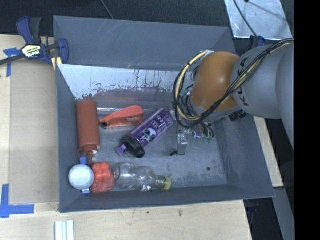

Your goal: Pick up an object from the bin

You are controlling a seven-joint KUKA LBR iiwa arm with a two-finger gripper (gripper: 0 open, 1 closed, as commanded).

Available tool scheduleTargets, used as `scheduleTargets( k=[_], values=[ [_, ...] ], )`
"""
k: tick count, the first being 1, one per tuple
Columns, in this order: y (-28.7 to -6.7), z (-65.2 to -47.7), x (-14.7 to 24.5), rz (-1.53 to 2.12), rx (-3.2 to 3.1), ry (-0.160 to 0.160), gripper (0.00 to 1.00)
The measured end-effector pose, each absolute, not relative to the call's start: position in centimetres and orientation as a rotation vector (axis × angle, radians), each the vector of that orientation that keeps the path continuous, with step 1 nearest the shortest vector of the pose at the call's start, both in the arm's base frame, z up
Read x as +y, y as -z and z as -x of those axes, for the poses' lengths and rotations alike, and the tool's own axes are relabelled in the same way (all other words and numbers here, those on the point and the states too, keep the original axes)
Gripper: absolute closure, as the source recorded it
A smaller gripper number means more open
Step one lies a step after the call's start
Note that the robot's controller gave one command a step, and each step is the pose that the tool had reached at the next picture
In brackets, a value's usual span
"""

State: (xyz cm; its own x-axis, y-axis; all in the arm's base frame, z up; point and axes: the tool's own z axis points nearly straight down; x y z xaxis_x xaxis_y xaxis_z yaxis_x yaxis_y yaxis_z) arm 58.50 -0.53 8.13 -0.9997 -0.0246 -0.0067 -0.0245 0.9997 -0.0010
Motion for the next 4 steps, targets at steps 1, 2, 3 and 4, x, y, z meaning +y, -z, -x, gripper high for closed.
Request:
scheduleTargets(
  k=[1, 2, 3, 4],
  values=[
    [-8.3, -57.7, 3.1, -0.032, 3.139, -0.003, 0.0],
    [-7.6, -61.3, 2.8, 0.015, 3.137, 0.0, 0.0],
    [-7.3, -59.0, 9.4, 0.401, 3.115, 0.0, 1.0],
    [-7.3, -59.0, 9.4, 0.401, 3.115, 0.0, 1.0]
  ],
)
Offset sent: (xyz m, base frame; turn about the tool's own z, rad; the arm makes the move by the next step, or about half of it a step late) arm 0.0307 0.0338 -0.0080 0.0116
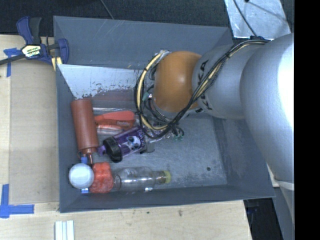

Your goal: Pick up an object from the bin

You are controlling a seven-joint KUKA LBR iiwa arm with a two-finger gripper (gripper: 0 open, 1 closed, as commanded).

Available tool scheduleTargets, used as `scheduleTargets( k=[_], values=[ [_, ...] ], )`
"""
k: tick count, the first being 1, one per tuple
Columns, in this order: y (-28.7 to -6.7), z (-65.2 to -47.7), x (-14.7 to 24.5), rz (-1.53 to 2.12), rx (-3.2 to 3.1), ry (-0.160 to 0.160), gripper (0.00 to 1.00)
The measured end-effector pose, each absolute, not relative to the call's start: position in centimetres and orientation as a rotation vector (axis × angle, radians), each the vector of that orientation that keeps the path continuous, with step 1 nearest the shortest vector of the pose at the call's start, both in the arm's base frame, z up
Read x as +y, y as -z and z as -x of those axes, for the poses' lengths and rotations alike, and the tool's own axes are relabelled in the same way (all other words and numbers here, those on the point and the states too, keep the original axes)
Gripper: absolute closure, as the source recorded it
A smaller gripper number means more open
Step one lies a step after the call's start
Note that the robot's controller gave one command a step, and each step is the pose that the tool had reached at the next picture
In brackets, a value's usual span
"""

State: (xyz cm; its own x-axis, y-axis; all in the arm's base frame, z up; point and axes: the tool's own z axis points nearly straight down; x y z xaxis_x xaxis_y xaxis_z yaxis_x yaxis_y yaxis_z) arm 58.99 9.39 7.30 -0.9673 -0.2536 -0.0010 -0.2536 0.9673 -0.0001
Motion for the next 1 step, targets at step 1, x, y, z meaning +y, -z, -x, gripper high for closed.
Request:
scheduleTargets(
  k=[1],
  values=[
    [-32.08, -55.05, 11.09, 0.586, 3.084, 0.0, 1.0]
  ],
)
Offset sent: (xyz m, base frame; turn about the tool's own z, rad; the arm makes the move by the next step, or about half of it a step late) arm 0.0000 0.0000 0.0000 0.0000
